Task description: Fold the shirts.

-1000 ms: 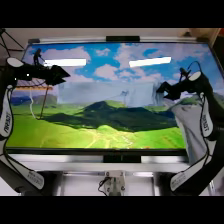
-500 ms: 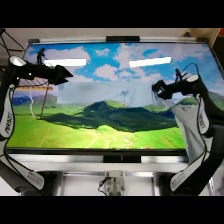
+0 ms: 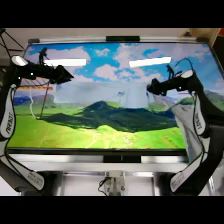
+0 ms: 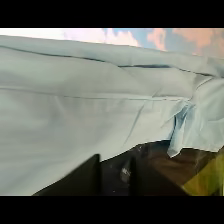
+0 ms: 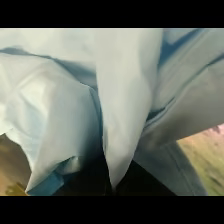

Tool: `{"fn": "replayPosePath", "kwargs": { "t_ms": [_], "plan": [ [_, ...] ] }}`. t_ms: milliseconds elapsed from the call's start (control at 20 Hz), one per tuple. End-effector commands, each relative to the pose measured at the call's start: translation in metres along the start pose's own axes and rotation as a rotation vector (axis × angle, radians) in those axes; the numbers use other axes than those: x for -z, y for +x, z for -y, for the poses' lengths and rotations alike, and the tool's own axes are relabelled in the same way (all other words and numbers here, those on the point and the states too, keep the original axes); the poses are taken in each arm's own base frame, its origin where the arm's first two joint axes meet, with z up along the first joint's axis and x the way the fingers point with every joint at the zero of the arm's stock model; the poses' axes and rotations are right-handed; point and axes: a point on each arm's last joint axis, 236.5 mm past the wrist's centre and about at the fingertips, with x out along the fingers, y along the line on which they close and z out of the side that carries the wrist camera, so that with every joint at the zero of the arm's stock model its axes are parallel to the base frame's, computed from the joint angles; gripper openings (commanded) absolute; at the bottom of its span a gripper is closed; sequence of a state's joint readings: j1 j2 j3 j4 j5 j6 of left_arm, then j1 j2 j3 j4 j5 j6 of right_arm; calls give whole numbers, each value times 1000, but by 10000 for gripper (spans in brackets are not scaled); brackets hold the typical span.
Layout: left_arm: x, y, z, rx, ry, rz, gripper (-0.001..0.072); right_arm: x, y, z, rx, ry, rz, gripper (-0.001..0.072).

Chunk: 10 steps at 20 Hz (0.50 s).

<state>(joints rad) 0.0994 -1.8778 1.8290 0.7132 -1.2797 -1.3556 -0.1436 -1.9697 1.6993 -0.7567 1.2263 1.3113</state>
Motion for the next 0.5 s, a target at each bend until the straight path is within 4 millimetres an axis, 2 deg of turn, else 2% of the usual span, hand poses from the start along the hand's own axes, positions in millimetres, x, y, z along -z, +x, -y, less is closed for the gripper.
{"fn": "replayPosePath", "kwargs": {
  "t_ms": [0,150,350,450],
  "plan": [
    [10,12,24,57,9,-37,27,-5,-40,-29,-31,-36,0,52],
    [33,46,59,92,57,-106,28,2,-75,-56,-38,-50,1,51],
    [81,113,99,119,120,-217,27,28,-113,-92,-52,-84,-38,52],
    [102,135,113,129,155,-258,25,43,-132,-111,-55,-110,-56,52]
  ]
}}
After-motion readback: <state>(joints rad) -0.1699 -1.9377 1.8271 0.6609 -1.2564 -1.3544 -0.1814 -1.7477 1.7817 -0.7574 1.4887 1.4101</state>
